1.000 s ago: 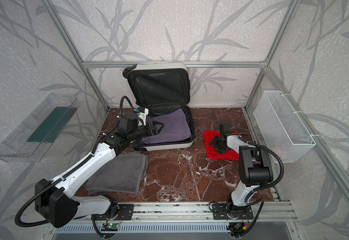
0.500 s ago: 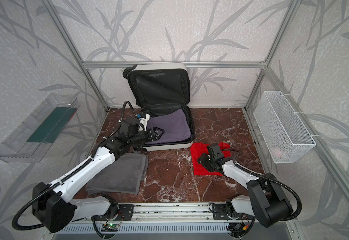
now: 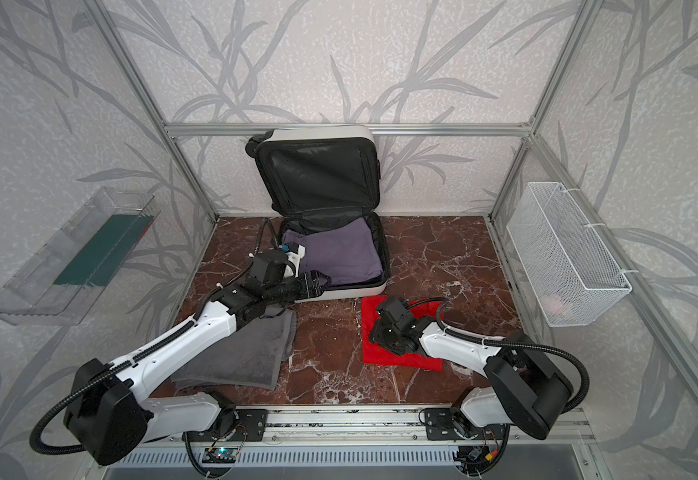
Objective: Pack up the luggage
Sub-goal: 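Drag the red T-shirt with the right gripper toward the robot, then grasp the red T-shirt edges with both grippers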
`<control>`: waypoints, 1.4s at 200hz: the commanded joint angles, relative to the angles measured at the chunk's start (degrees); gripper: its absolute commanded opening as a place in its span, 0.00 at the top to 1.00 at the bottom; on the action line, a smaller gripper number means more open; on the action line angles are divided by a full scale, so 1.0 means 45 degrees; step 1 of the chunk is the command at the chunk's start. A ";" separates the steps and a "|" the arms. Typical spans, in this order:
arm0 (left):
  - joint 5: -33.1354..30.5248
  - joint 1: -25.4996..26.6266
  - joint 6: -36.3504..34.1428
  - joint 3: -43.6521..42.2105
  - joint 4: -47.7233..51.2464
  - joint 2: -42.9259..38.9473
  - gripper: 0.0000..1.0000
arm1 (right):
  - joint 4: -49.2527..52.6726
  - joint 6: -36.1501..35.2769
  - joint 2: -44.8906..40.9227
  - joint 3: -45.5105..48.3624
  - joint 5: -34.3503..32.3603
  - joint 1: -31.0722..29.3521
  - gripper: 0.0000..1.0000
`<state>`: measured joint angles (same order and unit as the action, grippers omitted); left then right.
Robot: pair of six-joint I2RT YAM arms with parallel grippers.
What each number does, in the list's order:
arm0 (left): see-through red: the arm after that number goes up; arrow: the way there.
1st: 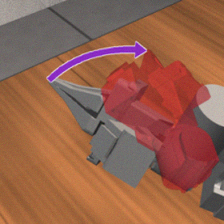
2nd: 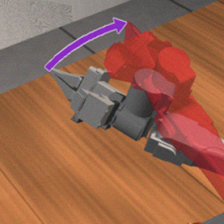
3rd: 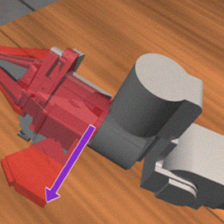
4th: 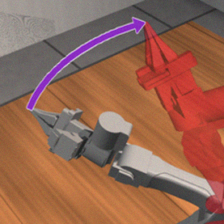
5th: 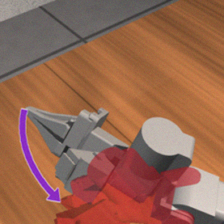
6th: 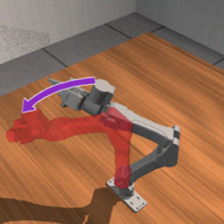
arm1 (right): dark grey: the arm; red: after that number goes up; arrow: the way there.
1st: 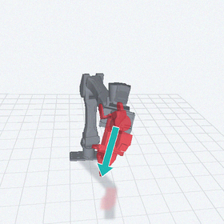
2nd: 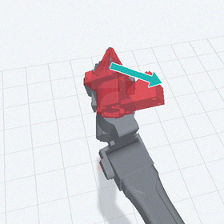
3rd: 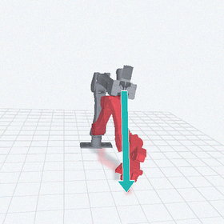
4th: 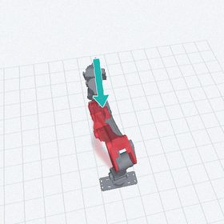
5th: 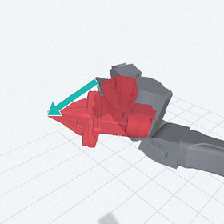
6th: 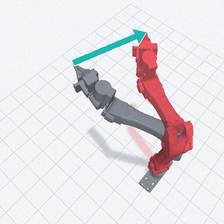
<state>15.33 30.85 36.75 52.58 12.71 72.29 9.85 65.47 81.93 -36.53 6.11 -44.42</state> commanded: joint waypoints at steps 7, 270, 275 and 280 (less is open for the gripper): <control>-0.0394 0.0065 0.0211 -0.0527 -0.0282 -0.0361 0.21 | 0.0878 0.0257 0.1567 -0.0441 0.0498 -0.1002 0.41; 0.0833 0.2807 0.1049 -0.2190 -0.3755 0.4016 0.24 | 0.3687 -0.5506 -0.4486 0.2609 0.3154 0.8859 0.39; 0.0831 0.2827 0.1080 -0.2193 -0.3840 0.4097 0.24 | 0.3627 -0.5520 -0.4389 0.2611 0.3268 0.8857 0.39; 0.0851 0.2849 0.1110 -0.2211 -0.3922 0.4172 0.24 | 0.3575 -0.5533 -0.4272 0.2592 0.3379 0.8871 0.39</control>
<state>18.70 42.94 40.14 43.33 -1.43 89.67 28.34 41.67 60.97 -25.10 18.76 -4.86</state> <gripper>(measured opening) 0.757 0.606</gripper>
